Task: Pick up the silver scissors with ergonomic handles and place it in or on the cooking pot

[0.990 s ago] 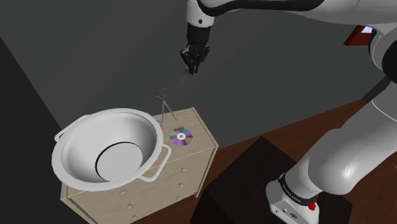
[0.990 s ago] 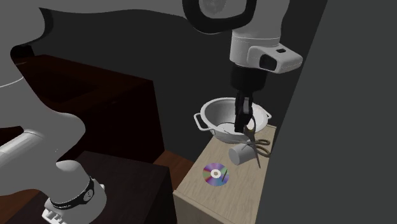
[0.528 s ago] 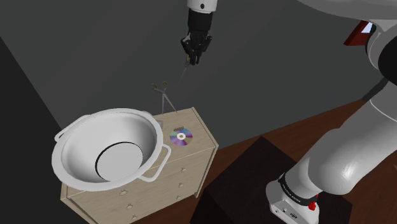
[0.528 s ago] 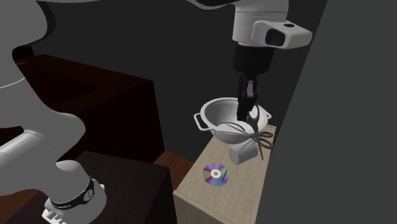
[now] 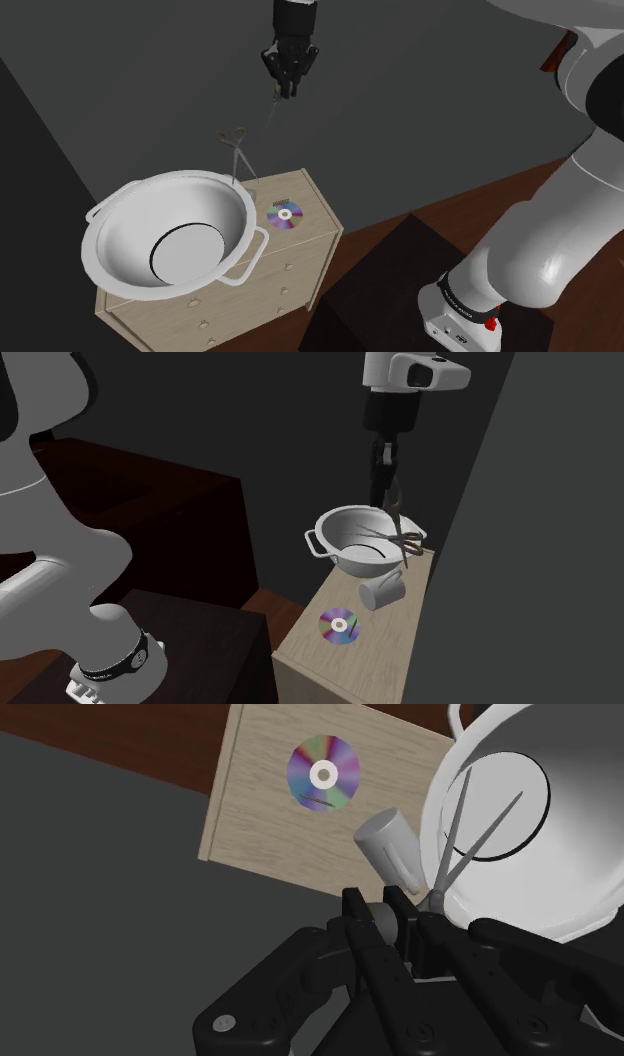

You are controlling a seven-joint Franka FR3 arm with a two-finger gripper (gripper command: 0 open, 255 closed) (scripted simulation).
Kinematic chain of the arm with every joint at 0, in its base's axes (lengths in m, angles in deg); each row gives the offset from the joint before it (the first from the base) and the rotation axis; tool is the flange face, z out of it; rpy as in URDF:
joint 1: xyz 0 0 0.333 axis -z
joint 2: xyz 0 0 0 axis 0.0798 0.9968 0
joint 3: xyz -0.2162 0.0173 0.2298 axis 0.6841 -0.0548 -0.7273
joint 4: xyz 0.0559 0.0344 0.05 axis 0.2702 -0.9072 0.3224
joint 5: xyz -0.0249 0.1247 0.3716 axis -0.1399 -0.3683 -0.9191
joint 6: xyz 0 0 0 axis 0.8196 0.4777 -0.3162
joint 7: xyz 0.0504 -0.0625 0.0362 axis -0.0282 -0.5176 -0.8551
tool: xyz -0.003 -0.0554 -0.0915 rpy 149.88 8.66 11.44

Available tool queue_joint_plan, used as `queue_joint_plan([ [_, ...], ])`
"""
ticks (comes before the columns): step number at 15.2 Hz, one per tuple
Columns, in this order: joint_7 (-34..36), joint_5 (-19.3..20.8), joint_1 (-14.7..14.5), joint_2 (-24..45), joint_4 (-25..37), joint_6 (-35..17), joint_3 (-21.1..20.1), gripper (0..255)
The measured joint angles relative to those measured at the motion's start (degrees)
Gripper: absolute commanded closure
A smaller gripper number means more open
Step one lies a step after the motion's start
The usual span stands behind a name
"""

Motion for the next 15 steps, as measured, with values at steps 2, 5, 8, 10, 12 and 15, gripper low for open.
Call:
queue_joint_plan([
  [2,2.52,0.52,-1.42,1.57,2.79,1.32,-1.21,255],
  [5,7.19,1.82,-4.33,5.29,9.2,4.34,-3.32,255],
  [8,11.47,3.44,-7.52,9.25,15.49,7.04,-5.05,255],
  [10,14.28,5.04,-10.19,13.06,21.66,9.68,-6.05,255],
  [12,16.84,6.95,-13.39,17.43,29.24,13.18,-6.79,255],
  [15,19.6,9.3,-17.54,22.9,37.91,16.9,-7.29,255],
])
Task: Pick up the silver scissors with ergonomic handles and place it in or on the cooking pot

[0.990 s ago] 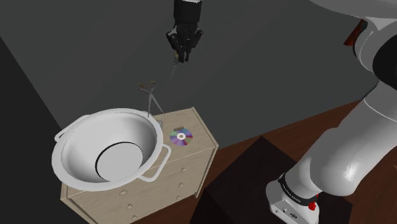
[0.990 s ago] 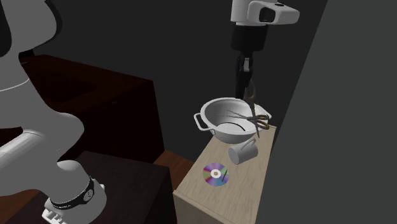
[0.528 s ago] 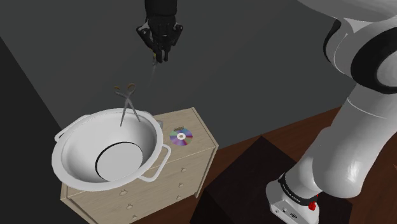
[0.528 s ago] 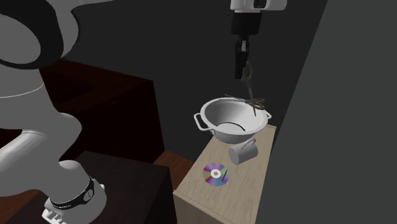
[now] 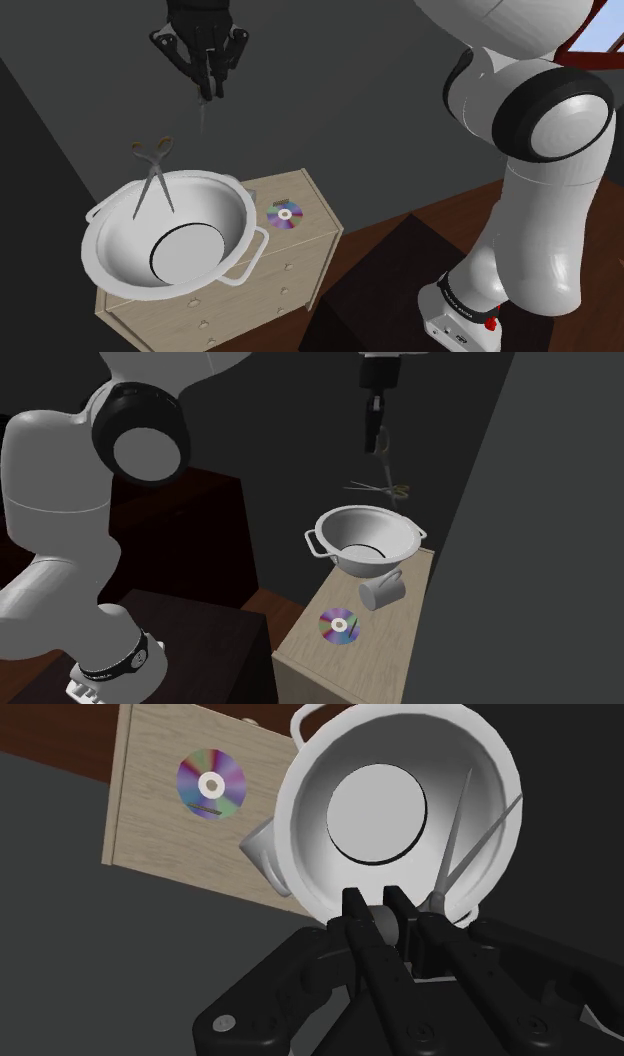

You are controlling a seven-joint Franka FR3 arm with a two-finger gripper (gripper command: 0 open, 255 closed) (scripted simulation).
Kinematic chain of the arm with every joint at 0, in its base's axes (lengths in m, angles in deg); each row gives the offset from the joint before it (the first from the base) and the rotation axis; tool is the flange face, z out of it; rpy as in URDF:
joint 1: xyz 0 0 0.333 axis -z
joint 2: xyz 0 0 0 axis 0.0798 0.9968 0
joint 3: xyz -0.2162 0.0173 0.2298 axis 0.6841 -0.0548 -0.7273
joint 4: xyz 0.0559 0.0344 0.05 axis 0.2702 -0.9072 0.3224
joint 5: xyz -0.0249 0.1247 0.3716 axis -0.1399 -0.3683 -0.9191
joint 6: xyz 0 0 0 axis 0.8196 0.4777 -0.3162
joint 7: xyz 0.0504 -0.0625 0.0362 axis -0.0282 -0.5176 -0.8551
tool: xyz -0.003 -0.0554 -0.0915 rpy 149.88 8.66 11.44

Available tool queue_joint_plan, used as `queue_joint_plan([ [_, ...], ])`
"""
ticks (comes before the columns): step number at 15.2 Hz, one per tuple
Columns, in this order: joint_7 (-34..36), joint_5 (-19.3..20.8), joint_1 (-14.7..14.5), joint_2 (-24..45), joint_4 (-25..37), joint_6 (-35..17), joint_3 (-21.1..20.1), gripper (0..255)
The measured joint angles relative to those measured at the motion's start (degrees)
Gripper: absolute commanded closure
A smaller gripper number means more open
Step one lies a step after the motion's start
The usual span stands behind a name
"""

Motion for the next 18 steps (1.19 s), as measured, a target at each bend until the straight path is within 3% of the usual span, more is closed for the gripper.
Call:
queue_joint_plan([
  [10,0.11,-2.91,3.71,-6.96,-18.82,-12.18,-0.31,255],
  [18,0.06,-3.74,4.85,-8.98,-27.93,-19.39,-0.21,255],
])
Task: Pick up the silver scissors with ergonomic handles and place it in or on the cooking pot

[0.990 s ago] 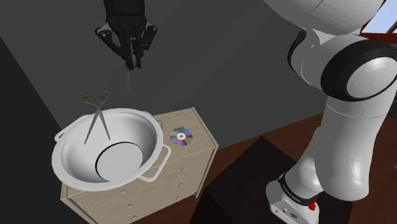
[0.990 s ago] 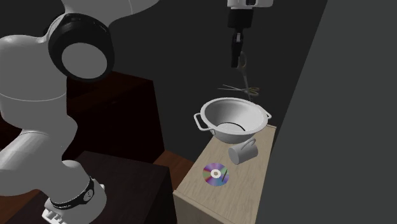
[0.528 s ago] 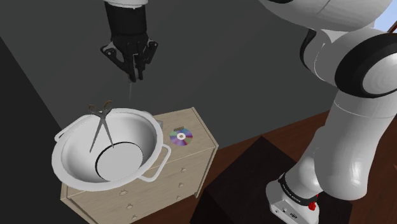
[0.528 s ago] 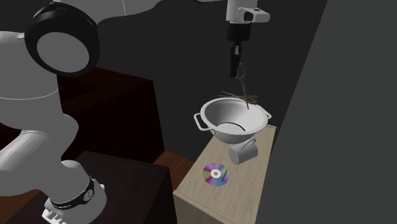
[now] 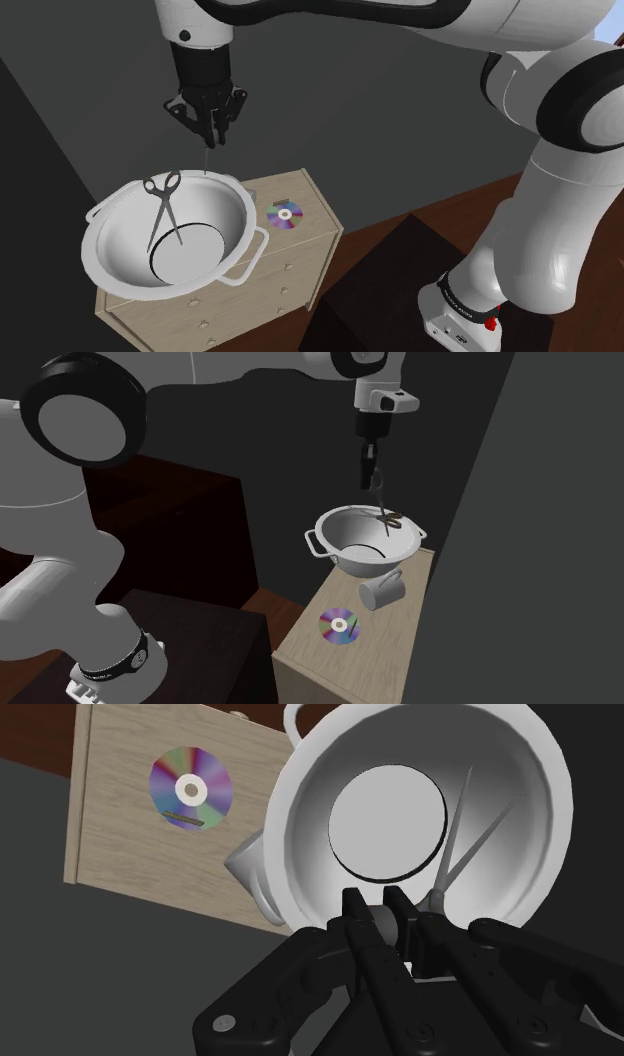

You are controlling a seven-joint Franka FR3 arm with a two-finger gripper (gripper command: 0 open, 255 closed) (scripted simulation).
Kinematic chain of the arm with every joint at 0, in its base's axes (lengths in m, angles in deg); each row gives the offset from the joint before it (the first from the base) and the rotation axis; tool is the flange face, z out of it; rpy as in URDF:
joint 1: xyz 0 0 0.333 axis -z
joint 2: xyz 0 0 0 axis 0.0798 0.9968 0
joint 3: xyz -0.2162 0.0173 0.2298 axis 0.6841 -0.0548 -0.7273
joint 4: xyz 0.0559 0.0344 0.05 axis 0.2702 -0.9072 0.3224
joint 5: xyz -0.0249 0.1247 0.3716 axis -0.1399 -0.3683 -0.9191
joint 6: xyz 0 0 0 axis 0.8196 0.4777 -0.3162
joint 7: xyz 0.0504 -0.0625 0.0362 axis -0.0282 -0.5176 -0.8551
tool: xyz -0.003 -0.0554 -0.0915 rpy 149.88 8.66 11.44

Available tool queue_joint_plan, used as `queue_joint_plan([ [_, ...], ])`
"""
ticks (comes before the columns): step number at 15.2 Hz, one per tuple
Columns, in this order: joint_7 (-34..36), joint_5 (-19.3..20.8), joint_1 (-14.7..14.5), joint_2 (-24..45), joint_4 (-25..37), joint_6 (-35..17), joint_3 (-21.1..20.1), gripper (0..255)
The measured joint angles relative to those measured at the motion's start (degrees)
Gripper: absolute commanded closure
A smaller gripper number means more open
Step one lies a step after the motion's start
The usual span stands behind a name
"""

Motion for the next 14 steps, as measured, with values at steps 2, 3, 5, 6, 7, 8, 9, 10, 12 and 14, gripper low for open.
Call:
queue_joint_plan([
  [2,0.07,-0.18,0.2,-0.5,-2.35,-1.87,0.0,255],
  [3,0.02,-0.26,0.34,-0.7,-3.34,-2.67,0.03,255],
  [5,0.04,-0.34,0.5,-0.92,-5.22,-4.33,0.07,255],
  [6,0.04,-0.39,0.58,-1.07,-6.05,-5.03,0.08,255],
  [7,0.0,-0.4,0.64,-1.1,-6.49,-5.44,0.1,255],
  [8,-0.02,-0.43,0.69,-1.18,-6.81,-5.7,0.12,255],
  [9,-0.03,-0.45,0.71,-1.23,-7.0,-5.84,0.12,255],
  [10,-0.03,-0.46,0.73,-1.27,-7.11,-5.92,0.12,255],
  [12,-0.02,-0.47,0.72,-1.29,-7.18,-5.97,0.11,255],
  [14,-0.02,-0.47,0.72,-1.3,-7.19,-5.98,0.11,0],
])
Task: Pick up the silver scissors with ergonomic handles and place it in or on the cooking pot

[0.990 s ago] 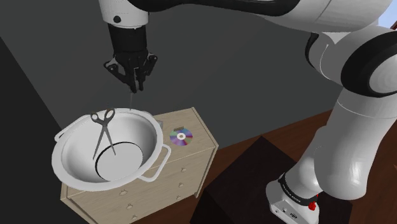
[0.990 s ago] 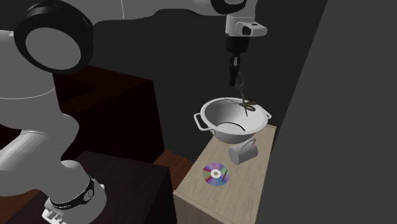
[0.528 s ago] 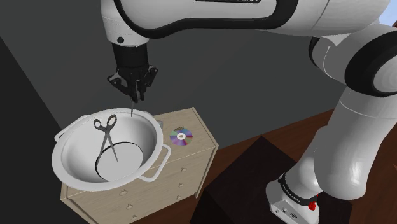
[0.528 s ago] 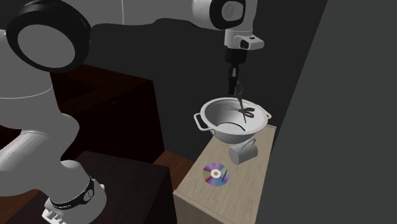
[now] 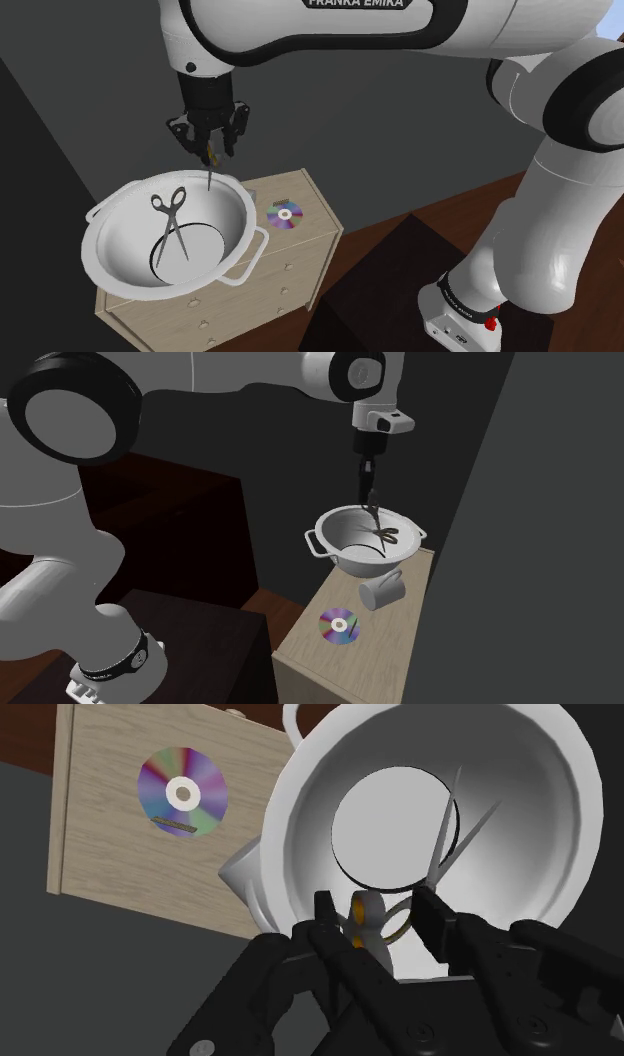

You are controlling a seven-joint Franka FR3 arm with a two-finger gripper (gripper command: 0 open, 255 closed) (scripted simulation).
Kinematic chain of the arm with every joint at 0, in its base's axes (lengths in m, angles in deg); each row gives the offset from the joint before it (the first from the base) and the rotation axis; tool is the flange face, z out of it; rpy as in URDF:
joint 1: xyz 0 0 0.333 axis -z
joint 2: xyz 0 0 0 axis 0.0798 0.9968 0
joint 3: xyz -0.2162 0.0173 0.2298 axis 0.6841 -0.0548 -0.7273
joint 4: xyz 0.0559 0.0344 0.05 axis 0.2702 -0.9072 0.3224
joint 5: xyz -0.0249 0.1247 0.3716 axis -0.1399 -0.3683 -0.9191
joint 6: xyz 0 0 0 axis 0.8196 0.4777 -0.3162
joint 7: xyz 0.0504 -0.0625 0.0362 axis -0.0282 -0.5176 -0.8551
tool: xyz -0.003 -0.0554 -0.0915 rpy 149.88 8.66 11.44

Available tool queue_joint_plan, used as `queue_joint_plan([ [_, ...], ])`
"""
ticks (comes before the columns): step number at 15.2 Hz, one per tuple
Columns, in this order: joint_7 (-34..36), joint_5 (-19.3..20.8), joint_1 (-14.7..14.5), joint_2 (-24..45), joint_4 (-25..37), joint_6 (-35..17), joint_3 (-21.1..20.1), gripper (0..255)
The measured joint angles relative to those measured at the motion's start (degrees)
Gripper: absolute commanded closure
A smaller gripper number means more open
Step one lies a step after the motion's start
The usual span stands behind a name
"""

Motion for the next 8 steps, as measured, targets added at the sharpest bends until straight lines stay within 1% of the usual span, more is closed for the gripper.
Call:
queue_joint_plan([
  [5,0.0,0.0,0.0,0.0,0.0,-0.01,0.0,0],
  [7,-0.09,0.08,-0.19,0.25,2.81,2.51,-0.04,0],
  [8,0.01,0.27,-0.5,0.72,5.16,4.39,-0.11,0],
])
